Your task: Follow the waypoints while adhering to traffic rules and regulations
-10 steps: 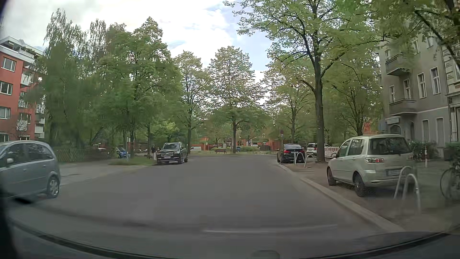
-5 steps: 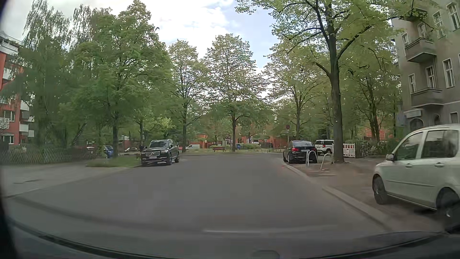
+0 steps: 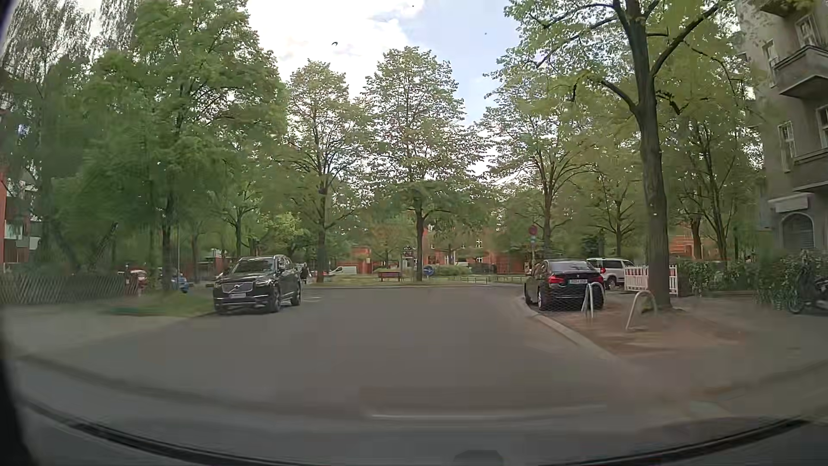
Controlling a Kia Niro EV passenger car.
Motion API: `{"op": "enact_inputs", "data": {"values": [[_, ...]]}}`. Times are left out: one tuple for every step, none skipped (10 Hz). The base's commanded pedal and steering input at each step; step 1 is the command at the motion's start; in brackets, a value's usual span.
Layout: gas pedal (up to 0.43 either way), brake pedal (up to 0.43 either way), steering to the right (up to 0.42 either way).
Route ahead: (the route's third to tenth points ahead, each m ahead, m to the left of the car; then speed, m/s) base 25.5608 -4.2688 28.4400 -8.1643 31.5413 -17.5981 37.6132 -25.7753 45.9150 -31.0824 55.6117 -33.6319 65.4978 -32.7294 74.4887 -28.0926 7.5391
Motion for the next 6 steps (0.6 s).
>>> {"op": "enact_inputs", "data": {"values": [[0.209, 0.018, -0.003], [0.11, 0.018, -0.002], [0.0, 0.018, -0.003], [0.0, 0.018, -0.003], [0.0, 0.018, -0.002], [0.0, 0.018, -0.002]]}}
